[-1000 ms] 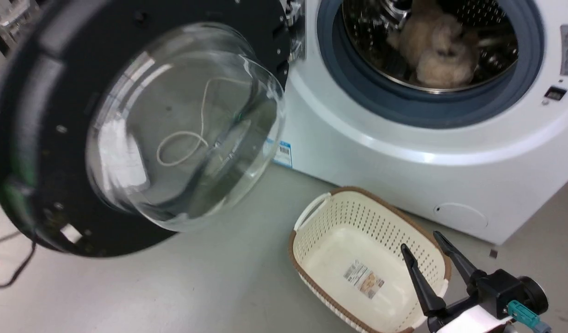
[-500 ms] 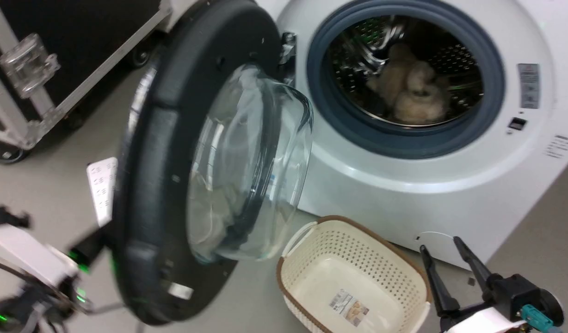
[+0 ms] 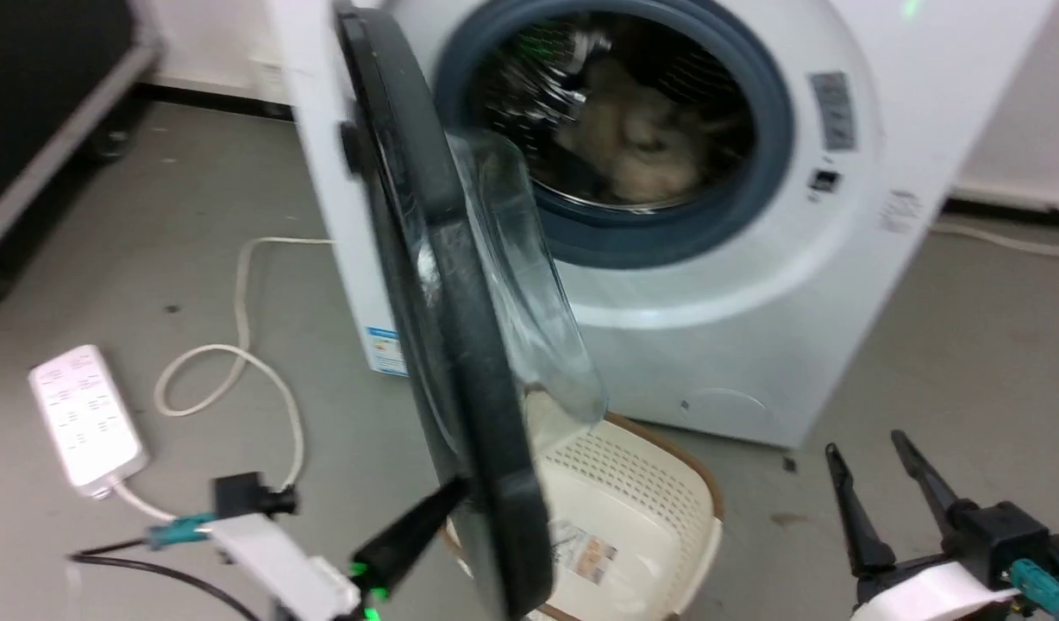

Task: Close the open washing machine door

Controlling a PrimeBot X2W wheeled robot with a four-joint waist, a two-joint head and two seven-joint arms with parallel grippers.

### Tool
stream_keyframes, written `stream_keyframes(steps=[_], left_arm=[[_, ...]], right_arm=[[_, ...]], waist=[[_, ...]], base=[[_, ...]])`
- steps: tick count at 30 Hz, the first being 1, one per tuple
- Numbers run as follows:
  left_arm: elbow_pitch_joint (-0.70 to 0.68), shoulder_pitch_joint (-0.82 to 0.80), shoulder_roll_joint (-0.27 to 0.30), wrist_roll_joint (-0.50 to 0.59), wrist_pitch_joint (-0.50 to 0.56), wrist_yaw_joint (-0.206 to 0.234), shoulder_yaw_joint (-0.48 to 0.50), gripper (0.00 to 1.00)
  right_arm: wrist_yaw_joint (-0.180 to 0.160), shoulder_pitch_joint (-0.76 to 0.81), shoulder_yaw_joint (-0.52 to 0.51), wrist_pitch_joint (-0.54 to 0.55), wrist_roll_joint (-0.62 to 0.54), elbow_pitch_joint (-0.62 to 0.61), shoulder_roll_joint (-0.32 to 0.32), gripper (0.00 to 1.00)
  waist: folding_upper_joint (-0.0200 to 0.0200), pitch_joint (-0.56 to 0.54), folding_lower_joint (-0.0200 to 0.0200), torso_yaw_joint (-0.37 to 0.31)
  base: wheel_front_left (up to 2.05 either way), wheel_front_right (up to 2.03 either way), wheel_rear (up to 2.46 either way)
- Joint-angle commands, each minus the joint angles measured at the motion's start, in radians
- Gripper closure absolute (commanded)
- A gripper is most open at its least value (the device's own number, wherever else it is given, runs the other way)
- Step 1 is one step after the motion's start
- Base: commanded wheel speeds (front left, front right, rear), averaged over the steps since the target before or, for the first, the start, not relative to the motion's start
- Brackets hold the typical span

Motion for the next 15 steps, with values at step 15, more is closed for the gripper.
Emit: stream_keyframes(steps=[15], left_arm=[[0.279, -0.327, -0.002, -0.155, -0.471, -0.094, -0.306, 1.00]], right_arm=[[0.001, -0.070, 0.016, -0.006, 0.040, -0.013, -0.027, 0.00]], waist=[[-0.0001, 0.207, 0.0000, -0.354]], base=[[0.00, 0.00, 0.00]])
